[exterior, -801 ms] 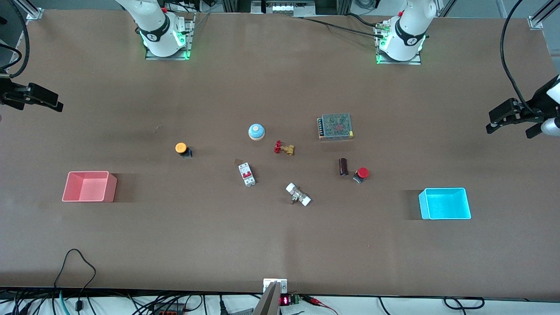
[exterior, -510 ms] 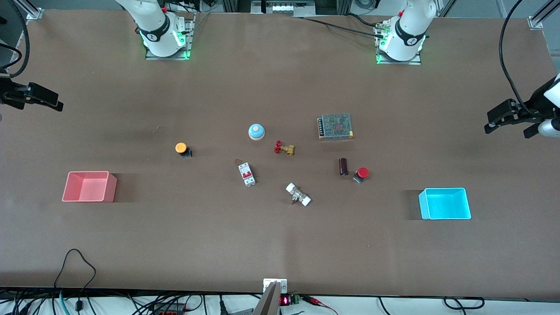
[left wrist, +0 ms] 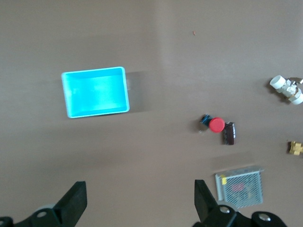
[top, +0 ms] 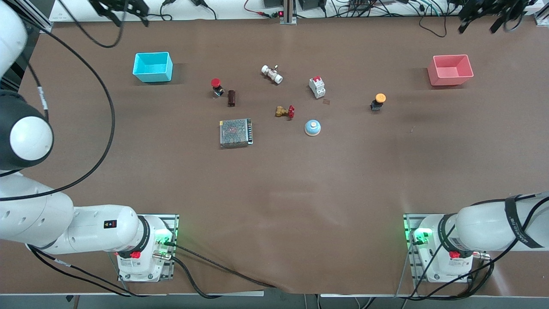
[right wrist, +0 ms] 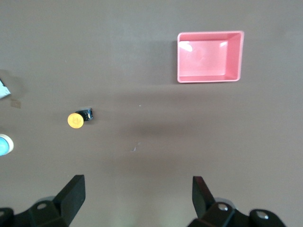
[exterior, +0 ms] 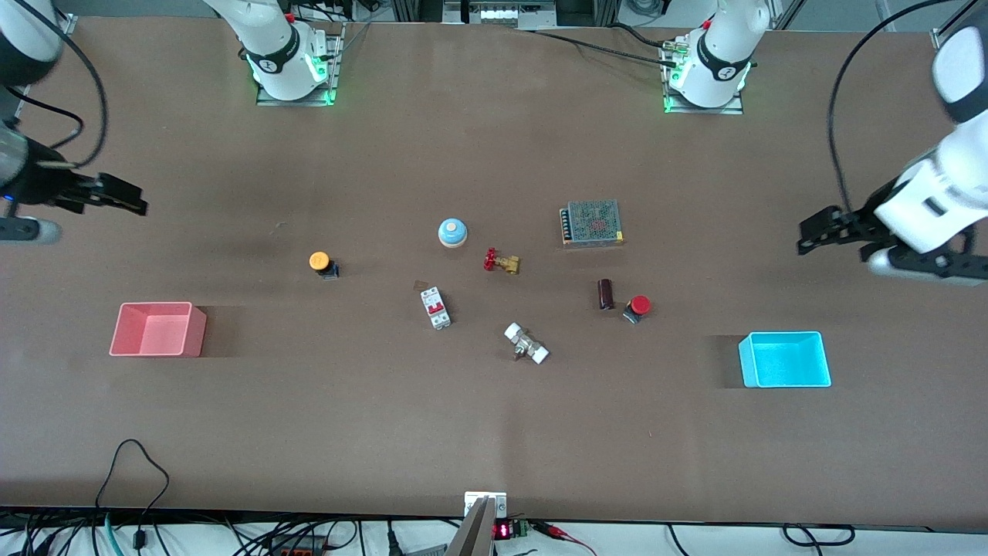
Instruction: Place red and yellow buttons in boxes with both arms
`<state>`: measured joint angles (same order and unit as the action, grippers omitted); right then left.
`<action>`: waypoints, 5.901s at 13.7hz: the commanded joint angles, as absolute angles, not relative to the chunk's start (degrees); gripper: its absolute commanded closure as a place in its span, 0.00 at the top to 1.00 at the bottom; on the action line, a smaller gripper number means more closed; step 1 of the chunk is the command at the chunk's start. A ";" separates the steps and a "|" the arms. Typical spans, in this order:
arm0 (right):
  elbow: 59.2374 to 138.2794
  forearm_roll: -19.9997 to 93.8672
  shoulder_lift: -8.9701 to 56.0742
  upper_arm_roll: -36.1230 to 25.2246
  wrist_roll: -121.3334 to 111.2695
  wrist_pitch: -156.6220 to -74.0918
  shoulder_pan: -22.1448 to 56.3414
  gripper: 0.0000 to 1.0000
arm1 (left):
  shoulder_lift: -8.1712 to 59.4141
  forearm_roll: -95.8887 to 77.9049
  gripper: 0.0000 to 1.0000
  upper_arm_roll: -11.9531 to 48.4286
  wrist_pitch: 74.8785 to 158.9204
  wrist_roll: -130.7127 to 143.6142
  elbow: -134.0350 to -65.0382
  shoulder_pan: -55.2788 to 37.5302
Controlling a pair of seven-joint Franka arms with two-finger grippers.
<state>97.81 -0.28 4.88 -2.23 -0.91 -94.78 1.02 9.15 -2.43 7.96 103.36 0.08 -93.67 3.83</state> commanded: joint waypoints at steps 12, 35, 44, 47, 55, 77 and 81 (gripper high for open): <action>109.86 1.50 19.77 -1.85 5.54 -119.53 14.15 1.00 | 27.85 0.79 1.00 7.47 128.73 25.21 -99.39 -8.87; 113.73 1.49 27.25 -1.85 6.06 -124.81 18.46 0.90 | 30.85 3.96 0.30 7.56 133.16 32.43 -104.41 -12.39; 112.68 1.67 26.55 -2.11 7.11 -123.57 17.84 0.33 | 27.51 3.96 0.22 6.77 123.76 23.13 -97.31 -5.81; 109.44 1.67 24.27 -2.64 11.15 -123.05 17.67 0.33 | 27.60 3.96 0.22 6.77 123.40 16.19 -95.28 -1.77; 94.31 0.79 25.22 -6.77 2.41 -111.09 6.35 0.32 | 32.16 3.96 0.21 6.77 123.49 -0.51 -88.43 7.29; 85.34 -2.99 38.84 -6.86 -12.91 -113.81 -6.24 0.32 | 40.96 6.68 0.72 6.68 128.76 -6.86 -87.98 10.55; 85.25 -2.99 40.34 -6.86 -13.89 -116.89 -6.33 0.32 | 38.68 6.07 0.80 7.12 128.76 -4.49 -87.36 10.46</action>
<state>87.03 -2.32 39.12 -7.57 -12.71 -116.57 -5.57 40.53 5.15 6.53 129.21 -5.86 -87.74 10.37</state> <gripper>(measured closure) 0.586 0.198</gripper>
